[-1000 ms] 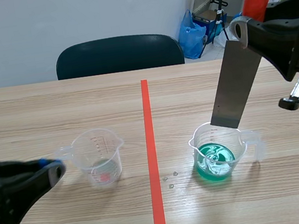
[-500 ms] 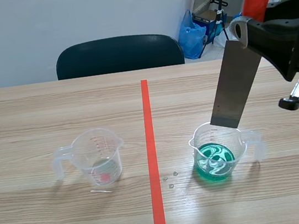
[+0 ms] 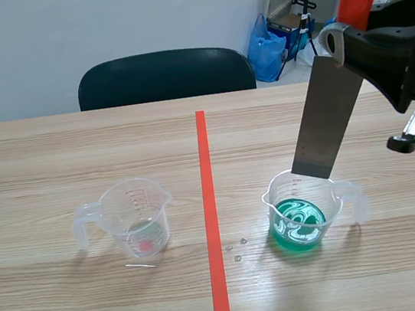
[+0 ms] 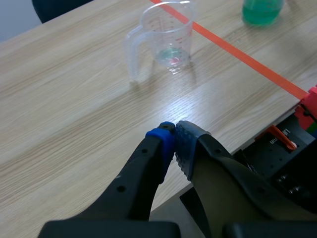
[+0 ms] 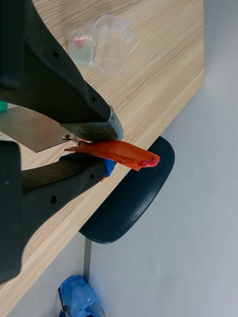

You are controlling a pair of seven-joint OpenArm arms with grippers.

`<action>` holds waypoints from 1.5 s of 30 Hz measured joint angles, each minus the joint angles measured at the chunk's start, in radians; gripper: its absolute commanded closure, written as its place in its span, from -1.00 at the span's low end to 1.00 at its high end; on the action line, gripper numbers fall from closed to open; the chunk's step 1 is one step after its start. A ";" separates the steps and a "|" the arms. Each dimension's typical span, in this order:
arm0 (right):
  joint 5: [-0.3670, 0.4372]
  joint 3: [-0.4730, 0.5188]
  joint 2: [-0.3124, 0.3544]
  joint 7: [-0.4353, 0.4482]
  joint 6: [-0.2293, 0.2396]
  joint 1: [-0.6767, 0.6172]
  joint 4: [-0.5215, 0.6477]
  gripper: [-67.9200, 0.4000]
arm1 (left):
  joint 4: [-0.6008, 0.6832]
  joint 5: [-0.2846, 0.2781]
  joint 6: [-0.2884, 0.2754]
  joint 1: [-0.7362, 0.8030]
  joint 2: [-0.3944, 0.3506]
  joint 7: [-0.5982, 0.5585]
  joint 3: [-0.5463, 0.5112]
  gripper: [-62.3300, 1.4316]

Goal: Do the redox reaction experiment

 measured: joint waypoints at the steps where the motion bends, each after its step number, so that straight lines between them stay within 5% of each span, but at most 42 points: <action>1: 0.000 0.000 0.000 0.001 0.000 0.000 0.000 0.93 | 0.000 0.002 0.000 0.000 0.003 0.000 0.000 0.46; 7: 0.000 0.000 0.000 0.000 0.000 0.000 0.000 0.93 | 0.000 -0.002 0.000 0.000 0.012 0.002 0.003 -0.56; 10: 0.000 0.000 0.000 0.000 0.000 0.000 0.000 0.93 | 0.000 -0.002 0.000 0.000 0.012 0.008 0.003 -0.82; 45: 0.000 0.000 0.000 0.000 0.000 0.000 0.000 0.93 | 0.000 -0.016 0.000 0.000 0.012 0.025 0.003 -0.84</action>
